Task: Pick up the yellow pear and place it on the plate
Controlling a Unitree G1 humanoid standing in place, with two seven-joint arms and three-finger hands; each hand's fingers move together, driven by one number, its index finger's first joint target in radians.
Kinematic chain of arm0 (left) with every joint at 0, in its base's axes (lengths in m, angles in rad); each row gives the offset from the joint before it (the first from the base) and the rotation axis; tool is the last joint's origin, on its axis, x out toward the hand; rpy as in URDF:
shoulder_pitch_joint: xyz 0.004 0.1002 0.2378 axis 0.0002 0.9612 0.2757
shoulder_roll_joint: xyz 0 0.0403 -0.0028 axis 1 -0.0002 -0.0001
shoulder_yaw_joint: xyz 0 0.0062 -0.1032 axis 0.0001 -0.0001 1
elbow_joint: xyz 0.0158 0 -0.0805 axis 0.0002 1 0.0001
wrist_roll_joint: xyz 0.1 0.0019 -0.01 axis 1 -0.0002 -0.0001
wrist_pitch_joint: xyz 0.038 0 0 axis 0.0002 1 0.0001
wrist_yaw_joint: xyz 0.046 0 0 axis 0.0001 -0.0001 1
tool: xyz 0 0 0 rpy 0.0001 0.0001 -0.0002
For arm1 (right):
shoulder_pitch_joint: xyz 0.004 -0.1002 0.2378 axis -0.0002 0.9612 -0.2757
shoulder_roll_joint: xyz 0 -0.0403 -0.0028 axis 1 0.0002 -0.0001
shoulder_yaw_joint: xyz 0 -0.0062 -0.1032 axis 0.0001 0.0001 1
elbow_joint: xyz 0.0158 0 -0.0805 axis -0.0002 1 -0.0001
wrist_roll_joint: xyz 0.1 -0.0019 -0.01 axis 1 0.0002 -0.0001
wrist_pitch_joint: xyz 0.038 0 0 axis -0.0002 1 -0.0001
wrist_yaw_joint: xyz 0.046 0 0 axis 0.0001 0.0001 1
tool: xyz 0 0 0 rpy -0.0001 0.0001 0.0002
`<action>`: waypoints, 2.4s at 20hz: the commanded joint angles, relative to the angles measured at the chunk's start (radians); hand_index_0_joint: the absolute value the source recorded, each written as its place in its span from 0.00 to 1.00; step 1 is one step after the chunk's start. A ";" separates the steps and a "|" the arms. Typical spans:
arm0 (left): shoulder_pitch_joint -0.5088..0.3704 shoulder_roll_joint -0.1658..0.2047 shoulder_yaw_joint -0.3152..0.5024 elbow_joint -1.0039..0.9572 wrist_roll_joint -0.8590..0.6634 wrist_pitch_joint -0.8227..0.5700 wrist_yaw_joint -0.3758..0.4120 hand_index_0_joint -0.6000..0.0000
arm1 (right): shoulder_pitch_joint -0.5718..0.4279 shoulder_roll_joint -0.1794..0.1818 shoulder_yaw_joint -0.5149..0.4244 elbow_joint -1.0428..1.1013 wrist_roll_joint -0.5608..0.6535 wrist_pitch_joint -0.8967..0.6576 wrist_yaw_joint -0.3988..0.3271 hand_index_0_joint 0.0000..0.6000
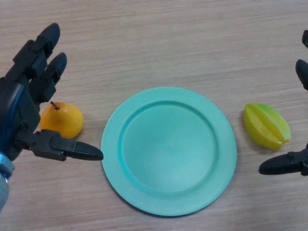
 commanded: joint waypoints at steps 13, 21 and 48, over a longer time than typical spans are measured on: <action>-0.049 0.067 0.126 -0.017 -0.028 -0.122 -0.008 1.00 | -0.029 -0.027 -0.051 -0.088 0.057 -0.063 -0.065 0.00; -0.116 0.156 0.147 0.374 0.184 -0.521 0.026 1.00 | -0.012 -0.023 -0.074 -0.116 0.076 -0.051 -0.061 0.00; -0.353 0.149 -0.081 1.152 0.529 -0.911 0.234 0.00 | 0.026 -0.019 -0.150 -0.107 0.089 -0.064 -0.038 0.00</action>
